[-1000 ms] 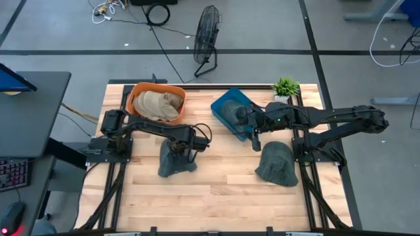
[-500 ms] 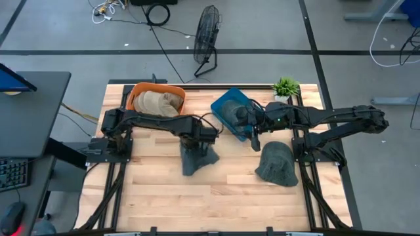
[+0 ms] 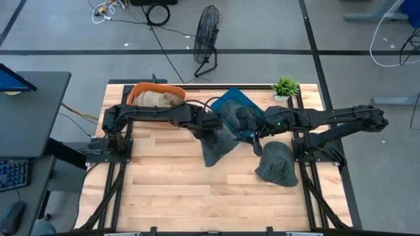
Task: Pick & Place hat
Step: Put the left gray cap into the blue bin
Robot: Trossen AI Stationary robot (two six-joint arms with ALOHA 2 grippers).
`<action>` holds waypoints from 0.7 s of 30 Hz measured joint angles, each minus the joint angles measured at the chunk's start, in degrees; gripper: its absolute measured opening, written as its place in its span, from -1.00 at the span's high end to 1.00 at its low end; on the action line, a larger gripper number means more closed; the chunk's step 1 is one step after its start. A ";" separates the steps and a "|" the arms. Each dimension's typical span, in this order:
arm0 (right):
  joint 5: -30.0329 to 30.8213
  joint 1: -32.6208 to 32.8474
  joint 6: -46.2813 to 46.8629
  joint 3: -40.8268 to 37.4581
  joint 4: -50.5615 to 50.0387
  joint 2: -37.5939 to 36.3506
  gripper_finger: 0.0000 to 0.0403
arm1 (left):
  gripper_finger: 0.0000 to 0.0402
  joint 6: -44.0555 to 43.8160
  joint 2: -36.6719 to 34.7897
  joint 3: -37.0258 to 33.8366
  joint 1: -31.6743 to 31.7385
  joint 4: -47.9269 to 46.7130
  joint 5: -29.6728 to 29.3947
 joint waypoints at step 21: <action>10.65 -0.08 -8.21 0.00 3.56 12.05 0.17 | 0.94 -1.49 0.37 -0.04 1.04 10.69 -0.24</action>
